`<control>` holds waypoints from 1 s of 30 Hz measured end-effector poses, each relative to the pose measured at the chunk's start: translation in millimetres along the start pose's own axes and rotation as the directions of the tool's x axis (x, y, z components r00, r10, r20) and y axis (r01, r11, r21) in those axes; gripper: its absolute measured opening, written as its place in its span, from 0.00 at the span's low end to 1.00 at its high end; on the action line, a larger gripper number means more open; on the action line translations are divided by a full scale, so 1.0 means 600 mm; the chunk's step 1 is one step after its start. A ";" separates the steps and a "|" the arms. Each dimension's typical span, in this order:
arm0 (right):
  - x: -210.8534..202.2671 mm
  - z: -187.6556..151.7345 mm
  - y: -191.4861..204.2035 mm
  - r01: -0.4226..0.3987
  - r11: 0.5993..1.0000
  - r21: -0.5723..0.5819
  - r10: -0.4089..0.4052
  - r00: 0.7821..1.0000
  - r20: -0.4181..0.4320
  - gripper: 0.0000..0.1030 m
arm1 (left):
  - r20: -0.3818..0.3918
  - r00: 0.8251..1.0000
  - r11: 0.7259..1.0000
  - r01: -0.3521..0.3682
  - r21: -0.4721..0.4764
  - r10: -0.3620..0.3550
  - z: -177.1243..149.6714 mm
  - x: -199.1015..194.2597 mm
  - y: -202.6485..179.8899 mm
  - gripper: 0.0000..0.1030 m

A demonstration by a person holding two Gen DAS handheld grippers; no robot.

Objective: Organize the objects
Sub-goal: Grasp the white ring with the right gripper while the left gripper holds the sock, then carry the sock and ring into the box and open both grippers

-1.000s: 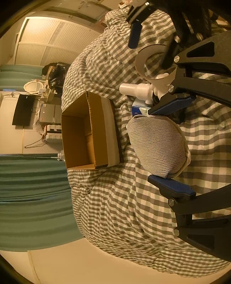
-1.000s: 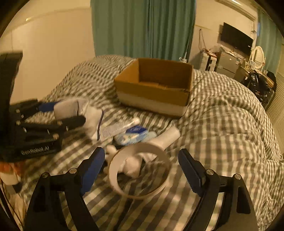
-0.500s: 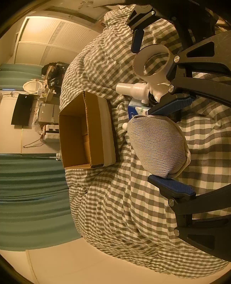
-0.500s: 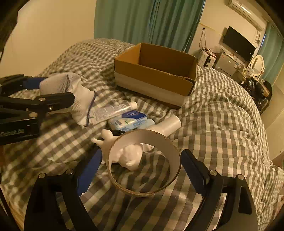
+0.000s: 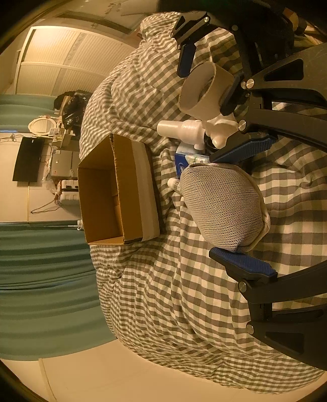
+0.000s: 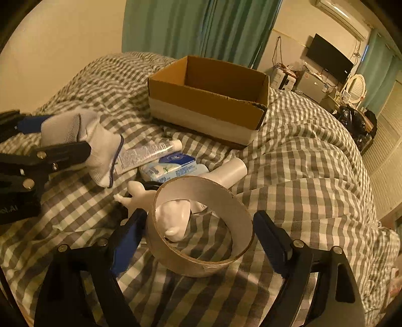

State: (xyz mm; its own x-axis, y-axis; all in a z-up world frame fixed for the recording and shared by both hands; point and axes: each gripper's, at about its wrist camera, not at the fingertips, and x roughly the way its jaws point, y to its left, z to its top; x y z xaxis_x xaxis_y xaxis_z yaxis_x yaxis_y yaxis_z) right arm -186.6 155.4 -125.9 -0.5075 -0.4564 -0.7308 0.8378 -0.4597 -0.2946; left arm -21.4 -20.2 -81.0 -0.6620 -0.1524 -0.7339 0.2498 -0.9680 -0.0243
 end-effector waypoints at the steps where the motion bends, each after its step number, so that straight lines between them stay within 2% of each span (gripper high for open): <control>1: -0.004 0.000 -0.004 -0.010 1.000 0.014 0.010 1.000 0.011 0.83 | 0.000 1.000 1.000 0.001 0.000 -0.001 0.000 0.000 0.000 0.67; 4: -0.015 0.002 -0.011 -0.034 0.999 0.041 0.033 0.999 0.039 0.83 | 0.000 1.000 1.000 -0.001 -0.002 0.001 0.000 0.000 0.000 0.67; 5: -0.020 0.004 -0.013 -0.056 0.997 0.046 0.053 0.997 0.053 0.50 | 0.000 1.000 1.000 -0.001 -0.003 0.001 0.000 0.000 0.000 0.67; 6: -0.024 0.007 -0.015 -0.097 0.994 0.053 0.094 0.994 0.059 0.28 | 0.001 1.000 1.000 -0.001 -0.003 0.001 0.000 -0.001 0.000 0.67; 7: -0.030 0.012 -0.018 -0.123 0.990 0.071 0.119 0.991 0.069 0.24 | 0.001 1.000 1.000 -0.001 -0.005 0.001 0.001 -0.001 0.000 0.67; 10: -0.035 0.022 -0.007 -0.060 0.998 0.025 0.058 0.996 0.073 0.24 | 0.011 1.000 1.000 0.003 -0.016 -0.003 0.006 -0.008 0.003 0.67; 12: -0.034 0.023 -0.003 -0.069 0.997 0.021 0.067 0.995 0.073 0.23 | 0.016 1.000 1.000 0.003 -0.020 -0.003 0.009 -0.011 0.006 0.67; 16: -0.039 0.021 -0.001 -0.088 0.996 0.025 0.085 0.991 0.103 0.14 | 0.016 1.000 1.000 -0.003 -0.024 0.003 0.011 -0.012 0.010 0.67; 21: -0.052 0.033 -0.007 -0.091 0.995 0.027 0.087 0.987 0.137 0.11 | 0.016 1.000 1.000 -0.005 -0.028 0.006 0.019 -0.012 0.012 0.67; 23: -0.056 0.043 -0.012 -0.099 0.995 0.028 0.094 0.985 0.147 0.08 | 0.020 1.000 1.000 -0.006 -0.027 0.006 0.026 -0.012 0.013 0.67; 30: -0.068 0.103 -0.027 -0.105 0.994 -0.005 0.105 0.979 0.177 0.08 | 0.052 0.999 1.000 -0.005 -0.018 0.006 0.084 -0.020 0.017 0.67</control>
State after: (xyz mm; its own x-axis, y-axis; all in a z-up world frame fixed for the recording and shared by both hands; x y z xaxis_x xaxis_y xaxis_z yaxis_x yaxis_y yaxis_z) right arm -191.6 134.3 -53.3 -0.4447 -0.6293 -0.6374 0.8875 -0.4055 -0.2188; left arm -46.4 -38.1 -38.1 -0.6965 -0.1684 -0.6975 0.2656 -0.9635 -0.0326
